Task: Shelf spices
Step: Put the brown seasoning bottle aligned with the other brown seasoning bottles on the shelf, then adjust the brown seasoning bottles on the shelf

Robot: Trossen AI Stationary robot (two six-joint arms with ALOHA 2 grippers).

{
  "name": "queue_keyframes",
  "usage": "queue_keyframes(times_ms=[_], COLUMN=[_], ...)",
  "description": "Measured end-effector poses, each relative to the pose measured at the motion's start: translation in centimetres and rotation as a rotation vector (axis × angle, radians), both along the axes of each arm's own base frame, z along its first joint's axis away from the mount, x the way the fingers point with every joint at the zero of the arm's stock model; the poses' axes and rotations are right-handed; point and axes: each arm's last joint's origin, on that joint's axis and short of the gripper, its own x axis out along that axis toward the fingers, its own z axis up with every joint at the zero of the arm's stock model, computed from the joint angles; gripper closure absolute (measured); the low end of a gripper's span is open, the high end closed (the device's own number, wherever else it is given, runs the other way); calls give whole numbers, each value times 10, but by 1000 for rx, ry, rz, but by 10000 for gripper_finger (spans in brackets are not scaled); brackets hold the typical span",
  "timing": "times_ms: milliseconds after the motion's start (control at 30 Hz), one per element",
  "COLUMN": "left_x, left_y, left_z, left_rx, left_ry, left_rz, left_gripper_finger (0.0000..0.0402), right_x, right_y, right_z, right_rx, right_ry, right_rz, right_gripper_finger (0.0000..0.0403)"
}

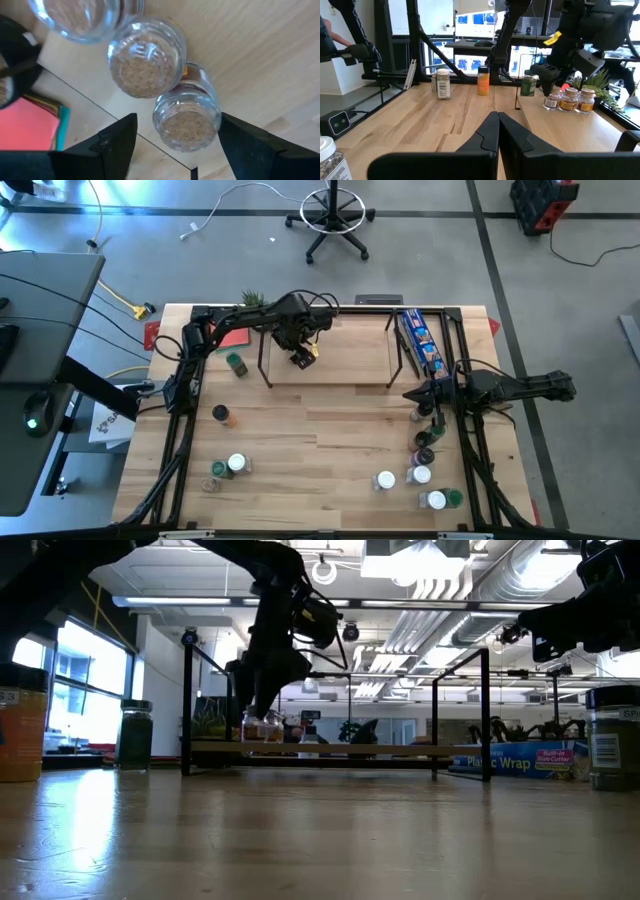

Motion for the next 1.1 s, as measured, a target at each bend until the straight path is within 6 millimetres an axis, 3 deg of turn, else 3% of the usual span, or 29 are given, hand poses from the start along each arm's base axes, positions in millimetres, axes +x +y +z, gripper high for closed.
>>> queue_keyframes(times_ms=[433, 567, 933, 1100], left_x=[13, 22, 33, 33], left_y=[4, 12, 41, 46], left_z=[53, 60, 22, 16], left_rx=[109, 145, 126, 153], left_ry=[-168, -285, -261, -233], left_rz=[1, -18, 2, -14], left_gripper_finger=[135, 138, 210, 237], right_x=[0, 0, 0, 0], right_y=[0, 0, 0, 0], right_z=[0, 0, 0, 0], right_rx=[0, 0, 0, 0], right_ry=[0, 0, -1, -1], right_rz=[0, 0, 0, 0], right_gripper_finger=[402, 402, 402, 402])
